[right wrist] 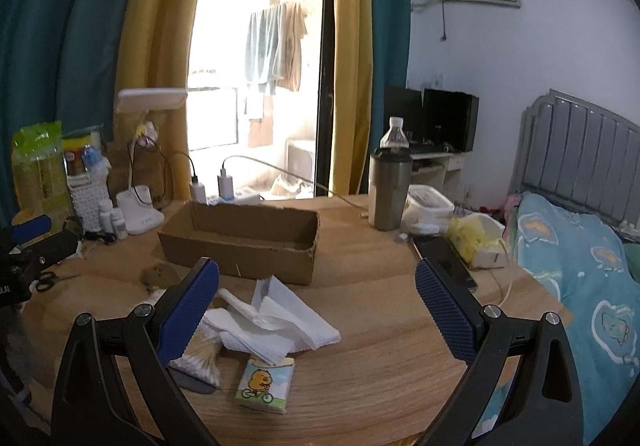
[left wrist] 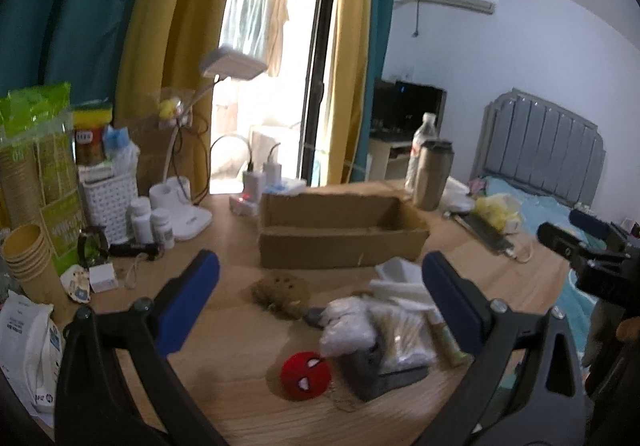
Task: Organize soft objects
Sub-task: 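Grasp the bubble-wrap bundle with the left tool while the right tool grasps the white paper towel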
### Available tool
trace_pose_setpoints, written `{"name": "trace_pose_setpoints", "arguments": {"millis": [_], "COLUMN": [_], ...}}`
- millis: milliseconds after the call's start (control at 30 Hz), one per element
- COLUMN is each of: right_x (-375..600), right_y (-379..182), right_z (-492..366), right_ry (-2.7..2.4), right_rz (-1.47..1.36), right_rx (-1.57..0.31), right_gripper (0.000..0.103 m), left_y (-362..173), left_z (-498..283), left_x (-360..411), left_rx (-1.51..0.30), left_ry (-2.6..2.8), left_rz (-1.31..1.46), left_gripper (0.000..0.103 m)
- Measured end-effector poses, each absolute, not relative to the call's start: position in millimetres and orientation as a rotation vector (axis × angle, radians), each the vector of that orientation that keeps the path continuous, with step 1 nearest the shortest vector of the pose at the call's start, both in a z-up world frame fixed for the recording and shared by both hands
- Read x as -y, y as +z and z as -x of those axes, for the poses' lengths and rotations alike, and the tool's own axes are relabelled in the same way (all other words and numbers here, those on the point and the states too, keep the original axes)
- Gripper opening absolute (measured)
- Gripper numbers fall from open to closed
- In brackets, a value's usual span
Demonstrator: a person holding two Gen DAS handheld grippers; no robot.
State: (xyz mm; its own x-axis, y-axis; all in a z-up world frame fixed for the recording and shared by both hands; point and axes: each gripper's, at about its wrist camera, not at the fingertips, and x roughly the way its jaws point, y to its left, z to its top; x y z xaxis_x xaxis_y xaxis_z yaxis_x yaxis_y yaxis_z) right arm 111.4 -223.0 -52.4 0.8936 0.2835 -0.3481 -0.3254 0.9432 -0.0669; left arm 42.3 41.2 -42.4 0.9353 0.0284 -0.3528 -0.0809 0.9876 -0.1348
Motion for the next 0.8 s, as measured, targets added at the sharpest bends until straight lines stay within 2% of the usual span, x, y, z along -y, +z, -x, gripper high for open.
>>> {"name": "trace_pose_setpoints", "arguments": {"millis": [333, 800], "right_x": [222, 209], "right_y": [-78, -113], "right_z": [-142, -195], "right_ry": [0.313, 0.347], "right_rz": [0.131, 0.121], "right_rx": [-0.436, -0.559], "right_gripper": [0.101, 0.101], "left_y": [-86, -121], "left_z": [-69, -114], "left_x": [-74, -55], "left_rx": [-0.483, -0.623], "left_ry": [0.092, 0.009], "left_rz": [0.188, 0.189], "left_gripper": [0.102, 0.102]}}
